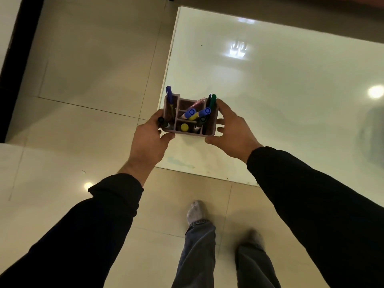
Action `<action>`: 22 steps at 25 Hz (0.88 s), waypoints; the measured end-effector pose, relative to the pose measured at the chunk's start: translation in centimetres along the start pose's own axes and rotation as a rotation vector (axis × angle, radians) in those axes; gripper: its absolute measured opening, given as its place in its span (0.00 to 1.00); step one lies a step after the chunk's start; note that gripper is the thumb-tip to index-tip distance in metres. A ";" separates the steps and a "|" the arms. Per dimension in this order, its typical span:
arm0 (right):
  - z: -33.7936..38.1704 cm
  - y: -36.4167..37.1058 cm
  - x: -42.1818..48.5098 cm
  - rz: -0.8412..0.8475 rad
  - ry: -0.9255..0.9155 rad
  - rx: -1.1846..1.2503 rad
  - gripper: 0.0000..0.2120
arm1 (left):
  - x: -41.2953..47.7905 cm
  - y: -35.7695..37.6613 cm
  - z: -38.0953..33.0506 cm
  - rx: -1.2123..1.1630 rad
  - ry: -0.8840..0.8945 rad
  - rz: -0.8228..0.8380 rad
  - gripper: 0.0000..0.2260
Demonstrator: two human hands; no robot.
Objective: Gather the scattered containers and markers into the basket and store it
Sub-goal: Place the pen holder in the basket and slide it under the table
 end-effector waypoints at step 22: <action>-34.3 -44.6 -24.1 -0.353 0.058 0.190 0.41 | -9.3 36.3 -45.8 0.115 0.422 0.118 0.20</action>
Point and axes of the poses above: each hand's wrist, its own x-axis towards the middle knuckle, its own y-axis out of the palm, z = x × y, the point moved 10 cm from there along x, towards the middle knuckle, and after that the axes turned 13 degrees about y, right-handed, at the moved point
